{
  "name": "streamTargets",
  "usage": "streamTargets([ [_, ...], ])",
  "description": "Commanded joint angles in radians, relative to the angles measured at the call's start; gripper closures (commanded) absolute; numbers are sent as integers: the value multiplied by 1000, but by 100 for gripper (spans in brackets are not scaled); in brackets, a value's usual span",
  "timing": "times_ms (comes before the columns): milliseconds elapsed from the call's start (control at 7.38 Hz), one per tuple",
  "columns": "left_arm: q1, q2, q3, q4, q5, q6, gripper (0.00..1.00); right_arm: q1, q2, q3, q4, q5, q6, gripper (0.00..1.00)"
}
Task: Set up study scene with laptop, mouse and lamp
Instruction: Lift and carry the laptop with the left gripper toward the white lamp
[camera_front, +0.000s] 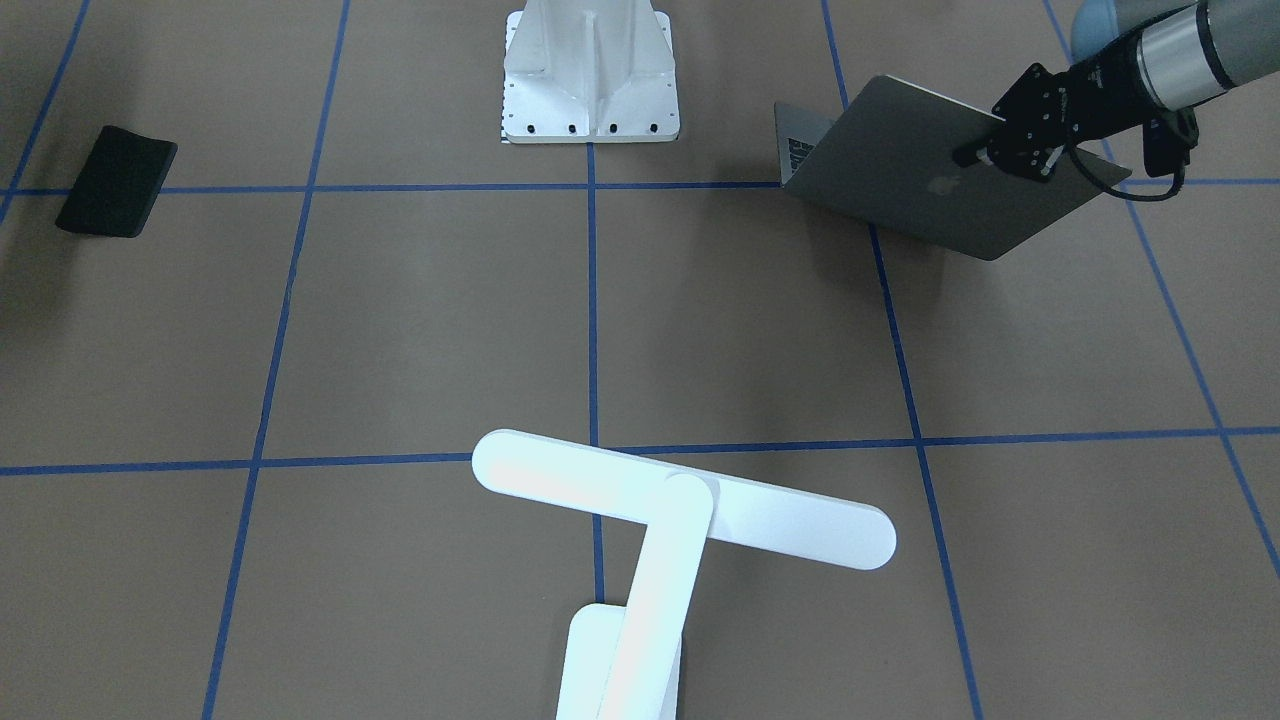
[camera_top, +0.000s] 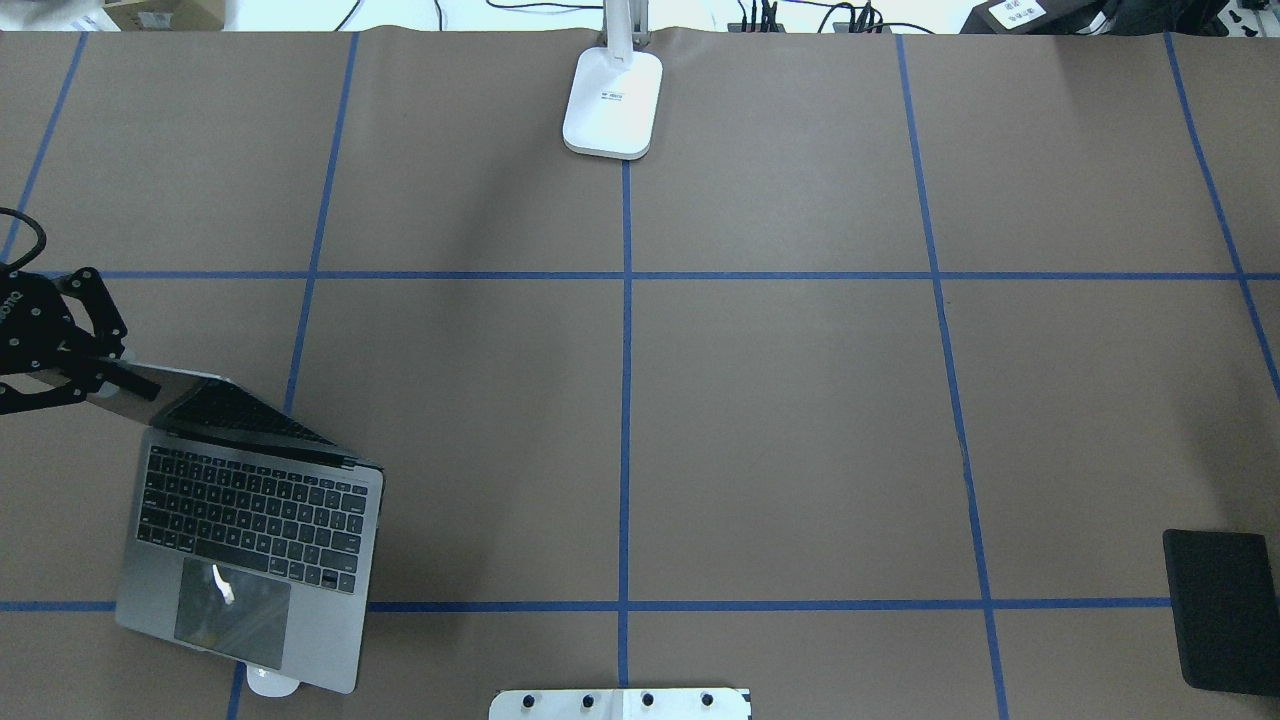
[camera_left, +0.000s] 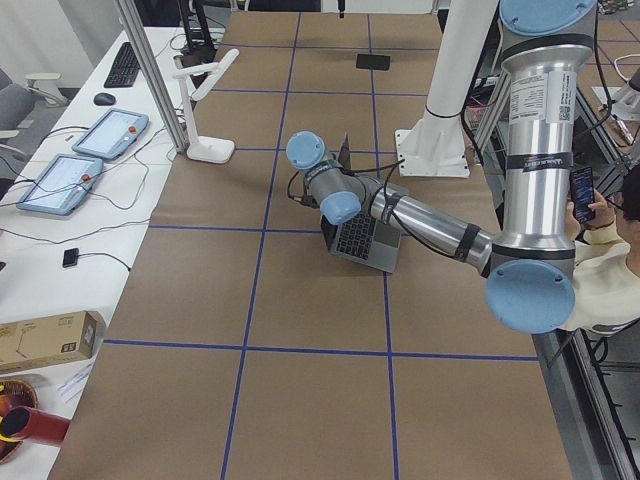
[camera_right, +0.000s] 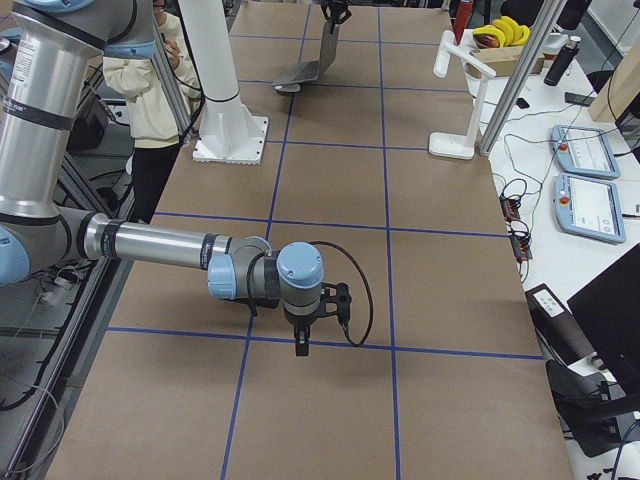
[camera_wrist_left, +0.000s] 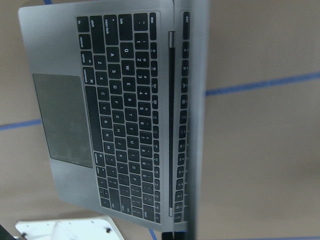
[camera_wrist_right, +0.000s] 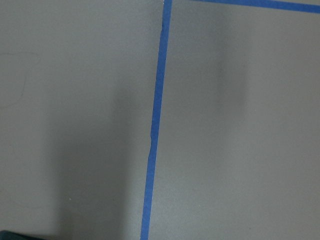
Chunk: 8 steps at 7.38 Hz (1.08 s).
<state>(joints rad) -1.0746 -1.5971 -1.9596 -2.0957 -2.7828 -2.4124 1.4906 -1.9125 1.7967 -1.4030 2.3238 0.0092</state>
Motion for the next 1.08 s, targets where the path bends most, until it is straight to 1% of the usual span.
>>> streamTargets([
  [0,-4,-131,10,119,2,-4,100,0,-16,9,-1,-3,0,0],
  [136,-7,-233,27,223,2,-10,100,0,-26,9,-1,-3,0,0],
  [407,-10,-396,73,418,32,-10,100,-1,-29,9,-1,-3,0,0],
  [542,-8,-473,115,468,35,-13,100,-1,-29,9,-1,-4,0,0],
  [813,7,-603,212,497,125,-30,100,-1,-31,6,-2,-4,0,0],
  [949,33,-636,228,496,182,-40,100,-1,-36,7,-2,-3,-2,0],
])
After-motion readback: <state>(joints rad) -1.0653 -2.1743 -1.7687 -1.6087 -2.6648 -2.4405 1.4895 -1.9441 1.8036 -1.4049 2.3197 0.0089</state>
